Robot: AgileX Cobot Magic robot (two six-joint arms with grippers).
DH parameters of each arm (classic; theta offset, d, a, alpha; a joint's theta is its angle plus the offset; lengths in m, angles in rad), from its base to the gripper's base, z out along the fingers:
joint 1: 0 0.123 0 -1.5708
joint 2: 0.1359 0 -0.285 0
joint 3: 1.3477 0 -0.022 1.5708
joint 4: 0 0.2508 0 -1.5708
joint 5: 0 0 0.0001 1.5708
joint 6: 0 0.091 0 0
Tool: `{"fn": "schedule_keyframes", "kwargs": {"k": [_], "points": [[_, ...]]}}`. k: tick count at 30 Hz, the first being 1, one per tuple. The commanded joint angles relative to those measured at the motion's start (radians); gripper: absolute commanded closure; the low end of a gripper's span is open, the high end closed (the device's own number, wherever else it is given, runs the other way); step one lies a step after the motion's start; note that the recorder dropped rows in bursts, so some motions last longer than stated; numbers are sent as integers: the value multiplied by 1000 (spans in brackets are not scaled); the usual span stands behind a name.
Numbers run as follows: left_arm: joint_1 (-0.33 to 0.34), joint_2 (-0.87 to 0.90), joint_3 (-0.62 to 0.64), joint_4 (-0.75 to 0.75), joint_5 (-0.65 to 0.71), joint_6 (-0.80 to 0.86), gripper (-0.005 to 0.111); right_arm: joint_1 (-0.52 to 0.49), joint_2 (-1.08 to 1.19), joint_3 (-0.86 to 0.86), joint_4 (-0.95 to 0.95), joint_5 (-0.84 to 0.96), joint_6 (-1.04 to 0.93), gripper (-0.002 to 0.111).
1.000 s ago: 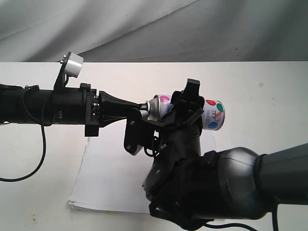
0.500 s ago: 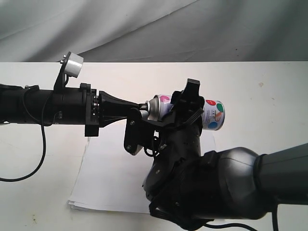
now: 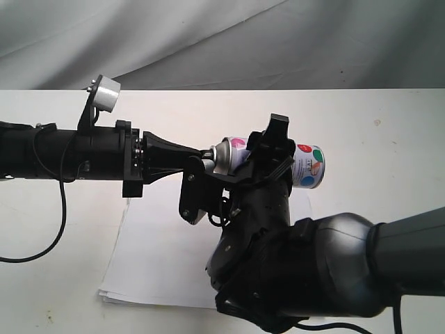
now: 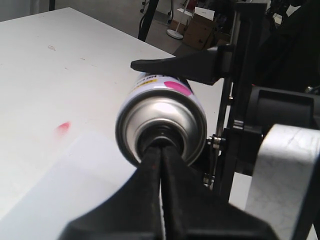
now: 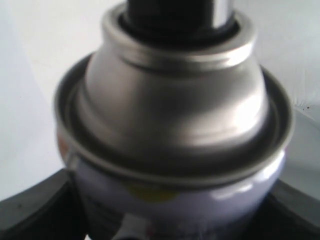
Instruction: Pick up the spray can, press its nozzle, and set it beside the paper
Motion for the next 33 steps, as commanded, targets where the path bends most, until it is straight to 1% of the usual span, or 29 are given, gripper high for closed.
{"fn": "schedule_keyframes", "kwargs": {"k": [1, 3, 7, 10, 25, 27, 30, 33], "points": [[11, -3, -5, -7, 3, -5, 107, 9, -7, -17, -90, -15, -10, 108], [41, -7, -3, 23, 23, -21, 107, 9, -7, -17, -90, -15, -10, 108], [104, -27, 24, 25, 41, -28, 107, 9, -7, -17, -80, -15, -10, 108], [130, -46, 42, 29, 41, -26, 107, 9, -7, -17, -78, -15, -10, 108], [128, -59, 46, 32, 41, -28, 107, 9, -7, -17, -78, -15, -10, 108], [128, -59, 46, 32, 41, -30, 107, 9, -16, -17, -76, -15, 24, 108], [128, -59, 46, 32, 41, -30, 107, 9, -57, -17, -56, -20, 148, 108], [128, -63, 46, 30, 41, -40, 107, -6, -142, -17, 9, -85, 268, 108]]}}
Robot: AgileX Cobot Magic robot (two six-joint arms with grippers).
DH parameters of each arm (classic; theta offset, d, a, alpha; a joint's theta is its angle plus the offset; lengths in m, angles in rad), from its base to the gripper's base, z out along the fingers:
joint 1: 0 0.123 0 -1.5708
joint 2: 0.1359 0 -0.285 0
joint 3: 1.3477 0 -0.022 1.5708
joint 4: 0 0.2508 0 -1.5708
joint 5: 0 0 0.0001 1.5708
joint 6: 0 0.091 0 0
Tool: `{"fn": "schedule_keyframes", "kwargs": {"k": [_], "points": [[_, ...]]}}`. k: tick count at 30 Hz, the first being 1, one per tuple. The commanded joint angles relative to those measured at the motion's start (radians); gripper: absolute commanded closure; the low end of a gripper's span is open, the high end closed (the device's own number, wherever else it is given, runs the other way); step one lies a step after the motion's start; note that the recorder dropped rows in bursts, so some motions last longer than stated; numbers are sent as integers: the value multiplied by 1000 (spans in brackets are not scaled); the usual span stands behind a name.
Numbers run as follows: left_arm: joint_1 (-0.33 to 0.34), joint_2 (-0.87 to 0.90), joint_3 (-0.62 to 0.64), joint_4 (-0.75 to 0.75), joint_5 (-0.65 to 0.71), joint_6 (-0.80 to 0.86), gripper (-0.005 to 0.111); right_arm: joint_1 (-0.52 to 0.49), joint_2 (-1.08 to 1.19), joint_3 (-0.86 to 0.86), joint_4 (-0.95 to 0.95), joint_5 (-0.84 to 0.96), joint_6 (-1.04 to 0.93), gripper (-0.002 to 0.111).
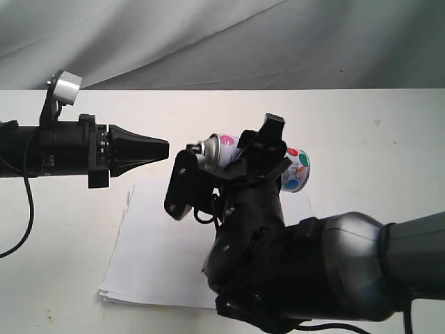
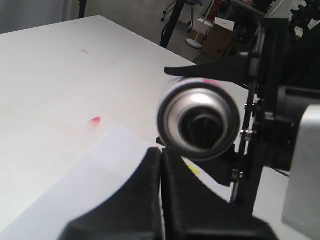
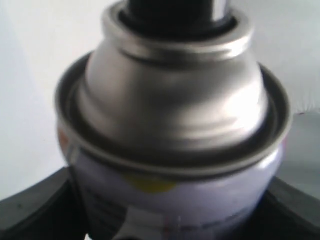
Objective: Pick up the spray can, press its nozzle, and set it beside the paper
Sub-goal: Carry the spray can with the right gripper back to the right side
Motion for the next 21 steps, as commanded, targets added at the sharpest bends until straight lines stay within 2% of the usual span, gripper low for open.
{"fn": "schedule_keyframes", "kwargs": {"k": [1, 6, 13, 18, 21], "points": [[1, -15, 5, -9, 13, -26, 107, -28, -142, -9, 54, -72, 170, 108], [1, -15, 5, -8, 13, -29, 107, -110, -294, -9, 131, -197, 305, 108], [1, -15, 5, -8, 13, -32, 107, -301, -470, -9, 179, -416, 480, 108], [1, -15, 5, -8, 13, -34, 107, -433, -515, 19, 179, -594, 577, 108], [1, -15, 5, -8, 13, -34, 107, -460, -515, 85, 176, -612, 631, 108]]}}
